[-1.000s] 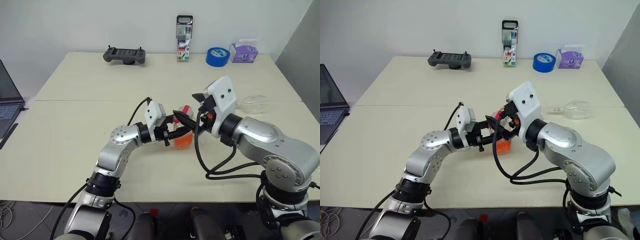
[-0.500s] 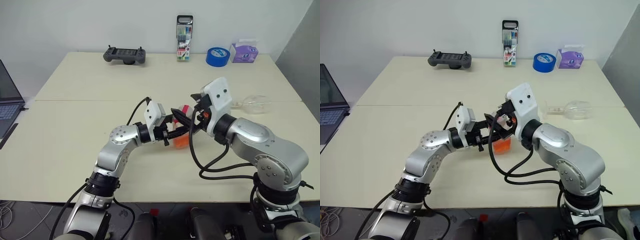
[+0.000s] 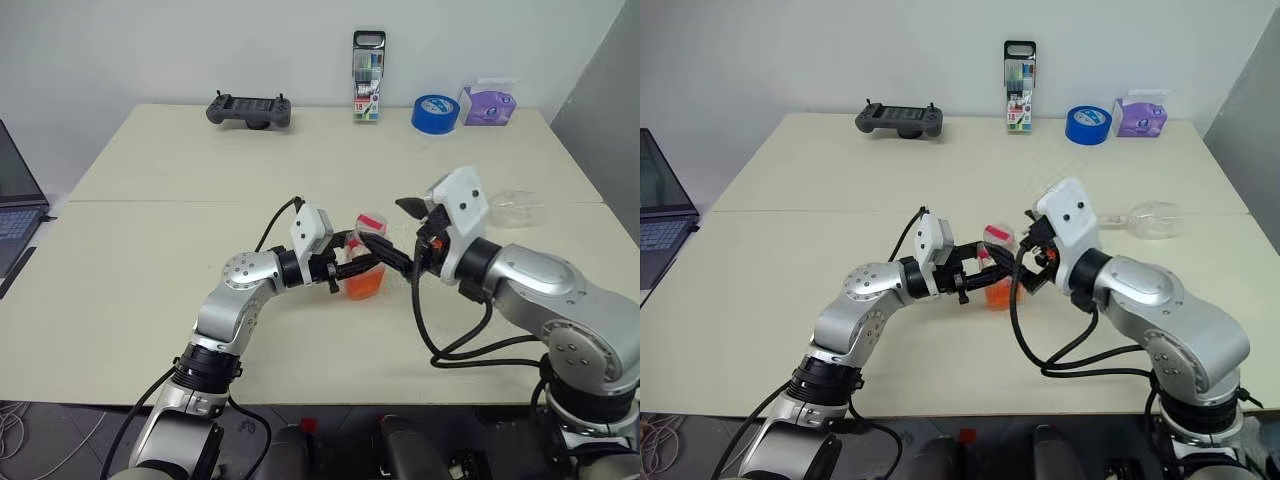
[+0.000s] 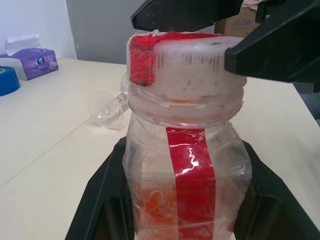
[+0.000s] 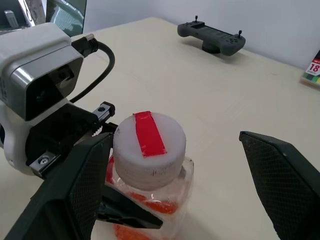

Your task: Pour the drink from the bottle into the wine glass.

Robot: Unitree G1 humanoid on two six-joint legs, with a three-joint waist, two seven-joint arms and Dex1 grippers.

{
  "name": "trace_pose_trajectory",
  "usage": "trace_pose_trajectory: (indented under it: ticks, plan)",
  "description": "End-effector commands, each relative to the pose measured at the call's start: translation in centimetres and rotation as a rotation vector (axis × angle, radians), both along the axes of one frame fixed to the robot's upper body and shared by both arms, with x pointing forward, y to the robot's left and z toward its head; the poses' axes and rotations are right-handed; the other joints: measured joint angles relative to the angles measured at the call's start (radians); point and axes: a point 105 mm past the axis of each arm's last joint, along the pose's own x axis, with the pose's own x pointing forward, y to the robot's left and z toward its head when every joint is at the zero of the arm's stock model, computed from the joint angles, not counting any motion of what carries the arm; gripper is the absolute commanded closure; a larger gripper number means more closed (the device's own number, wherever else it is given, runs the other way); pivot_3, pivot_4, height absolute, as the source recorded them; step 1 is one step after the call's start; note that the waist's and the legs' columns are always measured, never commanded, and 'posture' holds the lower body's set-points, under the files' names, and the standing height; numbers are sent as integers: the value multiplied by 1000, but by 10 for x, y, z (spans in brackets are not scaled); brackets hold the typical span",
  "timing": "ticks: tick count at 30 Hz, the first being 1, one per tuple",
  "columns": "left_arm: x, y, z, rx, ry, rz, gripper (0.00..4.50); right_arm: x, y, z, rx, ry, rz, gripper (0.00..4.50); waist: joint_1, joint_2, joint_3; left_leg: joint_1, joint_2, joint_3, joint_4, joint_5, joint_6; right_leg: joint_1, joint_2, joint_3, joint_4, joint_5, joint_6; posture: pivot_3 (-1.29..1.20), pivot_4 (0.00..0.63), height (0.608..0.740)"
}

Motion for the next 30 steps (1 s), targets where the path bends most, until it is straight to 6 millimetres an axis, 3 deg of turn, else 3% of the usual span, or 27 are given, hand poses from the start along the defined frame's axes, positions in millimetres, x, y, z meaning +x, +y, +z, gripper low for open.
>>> trace_pose_trajectory:
  ticks: [1, 7, 17, 22, 30]
  plan:
    - [-3, 1, 19, -28, -79, -20, 2613, 10, -31, 13, 10, -62, -137, 227, 0, 0, 0, 0, 0, 0, 0, 0, 0, 0, 0, 0, 0, 0, 0, 0, 150, 740]
    - [-2, 2, 20, -30, -79, -16, 2628, 6, -32, 13, 1, -62, -104, 227, 0, 0, 0, 0, 0, 1, 0, 0, 0, 0, 0, 0, 0, 0, 0, 0, 150, 740]
    - [-2, 2, 19, -24, -80, -14, 2629, -18, -8, 20, 65, -43, 108, 227, 0, 0, 0, 0, 0, 0, 0, 0, 0, 0, 0, 0, 0, 0, 0, 0, 150, 740]
    - [-2, 2, 18, -20, -81, -13, 2629, -15, 3, 27, 151, -30, 109, 227, 0, 0, 0, 0, 1, 0, 0, 0, 0, 0, 1, 0, 0, 0, 0, 0, 150, 740]
    - [-2, 2, 19, -26, -90, -4, 2629, -2, 14, 12, 219, 63, 52, 227, 1, 0, 0, 0, 0, 0, 0, 0, 0, 0, 0, 1, 0, 0, 0, 0, 150, 740]
